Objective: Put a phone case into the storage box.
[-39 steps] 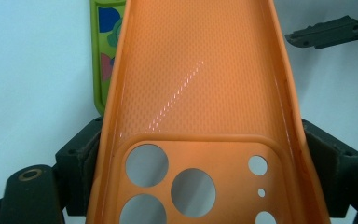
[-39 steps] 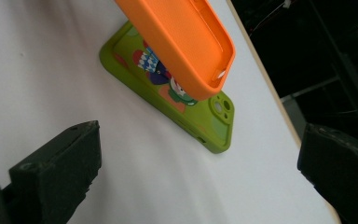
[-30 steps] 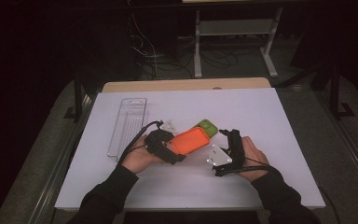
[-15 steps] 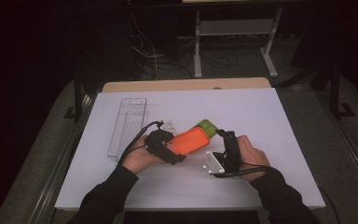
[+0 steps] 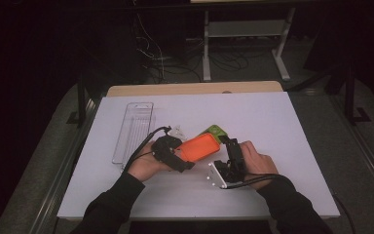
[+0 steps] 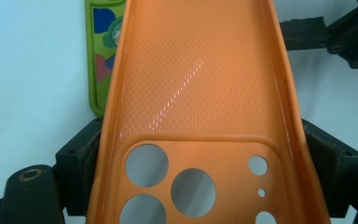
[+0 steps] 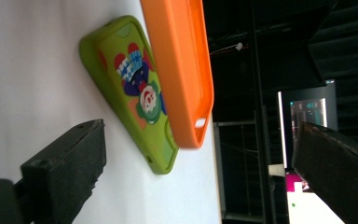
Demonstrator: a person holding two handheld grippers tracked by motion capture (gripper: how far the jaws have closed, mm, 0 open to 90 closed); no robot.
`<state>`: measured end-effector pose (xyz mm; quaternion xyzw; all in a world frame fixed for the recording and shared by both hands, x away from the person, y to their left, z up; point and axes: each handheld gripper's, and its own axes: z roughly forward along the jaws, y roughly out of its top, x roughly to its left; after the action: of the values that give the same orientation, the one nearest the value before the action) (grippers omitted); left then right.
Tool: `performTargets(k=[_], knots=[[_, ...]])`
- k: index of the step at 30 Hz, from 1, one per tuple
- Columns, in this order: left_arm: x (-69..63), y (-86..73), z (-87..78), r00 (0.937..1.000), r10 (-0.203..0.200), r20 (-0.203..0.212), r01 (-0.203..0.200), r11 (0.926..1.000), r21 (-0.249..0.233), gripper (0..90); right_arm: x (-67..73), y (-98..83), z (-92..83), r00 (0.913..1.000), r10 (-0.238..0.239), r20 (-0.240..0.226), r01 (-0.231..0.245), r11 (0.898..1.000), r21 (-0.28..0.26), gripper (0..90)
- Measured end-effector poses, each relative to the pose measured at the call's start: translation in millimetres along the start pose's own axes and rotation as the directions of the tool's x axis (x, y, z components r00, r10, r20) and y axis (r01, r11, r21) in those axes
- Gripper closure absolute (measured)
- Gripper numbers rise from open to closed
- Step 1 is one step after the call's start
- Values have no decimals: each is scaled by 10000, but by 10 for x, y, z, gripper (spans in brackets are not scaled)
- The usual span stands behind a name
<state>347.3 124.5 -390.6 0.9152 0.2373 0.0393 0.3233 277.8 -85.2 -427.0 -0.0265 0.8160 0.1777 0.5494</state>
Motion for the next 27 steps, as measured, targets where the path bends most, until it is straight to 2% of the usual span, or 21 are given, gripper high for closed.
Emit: performTargets(k=[1, 2, 8, 12, 13, 16, 17, 20, 27], knots=[[-2, 0, 0, 10000, -14, 9, 14, 10000, -1, 160, 3, 17, 5, 10000, -25, 18, 25, 10000, 8, 36], [-3, 0, 1, 10000, -12, 9, 12, 10000, 3, 160, -9, 25, 23, 9989, -445, 148, 447, 9989, -108, 42], [-7, 0, 2, 10000, 31, 22, -31, 10000, 41, 160, 18, 134, 71, 9954, -753, 586, 774, 9964, -339, 123], [-6, 6, -9, 9997, 247, -5, -247, 9996, 133, 160, 36, 221, 91, 9917, -1083, 699, 1116, 9928, -442, 182], [-9, 5, -7, 9998, 210, -10, -210, 9998, 76, 160, 54, 240, 104, 9927, -975, 706, 1012, 9936, -503, 203], [-4, 5, -13, 9997, 258, -16, -258, 9997, 37, 160, 86, 280, 136, 9911, -1126, 715, 1170, 9914, -595, 284], [-4, 5, -14, 9997, 252, -21, -252, 9997, 29, 160, 95, 290, 144, 9915, -1169, 569, 1205, 9907, -635, 321], [-3, 5, -17, 9996, 297, -16, -297, 9995, 75, 159, 136, 299, 173, 9885, -1354, 668, 1405, 9871, -772, 423], [-5, 6, -30, 9996, 292, -40, -292, 9995, 74, 160, 187, 314, 183, 9874, -1439, 660, 1494, 9850, -866, 602]])
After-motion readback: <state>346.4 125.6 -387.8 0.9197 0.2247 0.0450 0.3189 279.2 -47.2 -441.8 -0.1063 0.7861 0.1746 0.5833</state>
